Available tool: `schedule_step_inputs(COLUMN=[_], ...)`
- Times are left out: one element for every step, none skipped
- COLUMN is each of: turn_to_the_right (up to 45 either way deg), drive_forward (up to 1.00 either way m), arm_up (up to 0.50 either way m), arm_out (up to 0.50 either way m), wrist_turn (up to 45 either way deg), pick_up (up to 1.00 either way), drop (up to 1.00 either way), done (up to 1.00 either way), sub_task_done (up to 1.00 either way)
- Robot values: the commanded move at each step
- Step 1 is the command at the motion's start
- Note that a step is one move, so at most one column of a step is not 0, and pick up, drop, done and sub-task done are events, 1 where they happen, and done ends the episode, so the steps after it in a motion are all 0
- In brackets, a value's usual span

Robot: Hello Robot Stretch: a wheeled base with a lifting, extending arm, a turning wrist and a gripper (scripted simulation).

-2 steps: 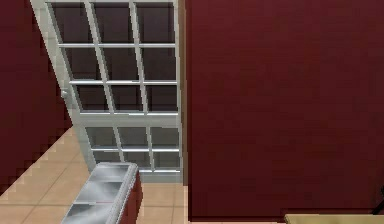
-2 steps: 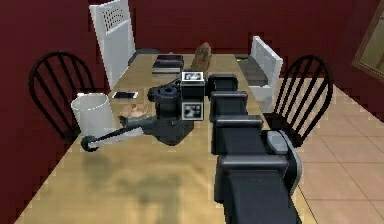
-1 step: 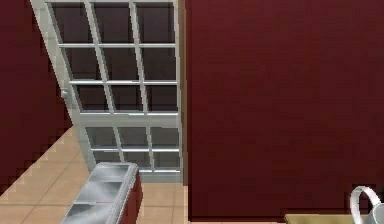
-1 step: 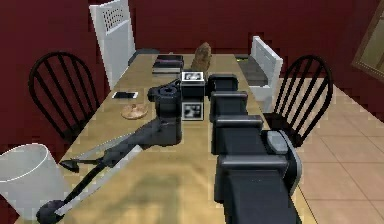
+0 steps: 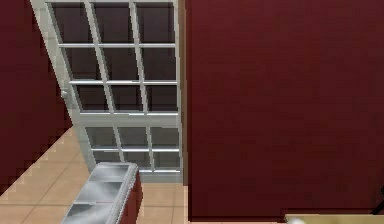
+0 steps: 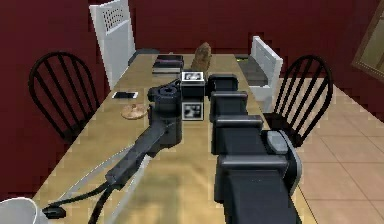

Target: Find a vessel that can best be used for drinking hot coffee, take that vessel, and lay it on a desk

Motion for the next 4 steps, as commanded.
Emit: schedule_step_inputs(turn_to_the_right=[0.0, -45.0, -42.0, -3.0], drive_forward=[0.00, 0.00, 0.00, 0.00], arm_up=[0.00, 0.00, 0.00, 0.00], arm_out=[-0.16, 0.00, 0.00, 0.00], wrist_turn=[0.0, 0.0, 0.0, 0.0], pick_up=[0.00, 0.00, 0.00, 0.00], drop=[0.00, 0.00, 0.00, 0.00], done=[0.00, 0.00, 0.00, 0.00], sub_task_done=[0.00, 0.00, 0.00, 0.00])
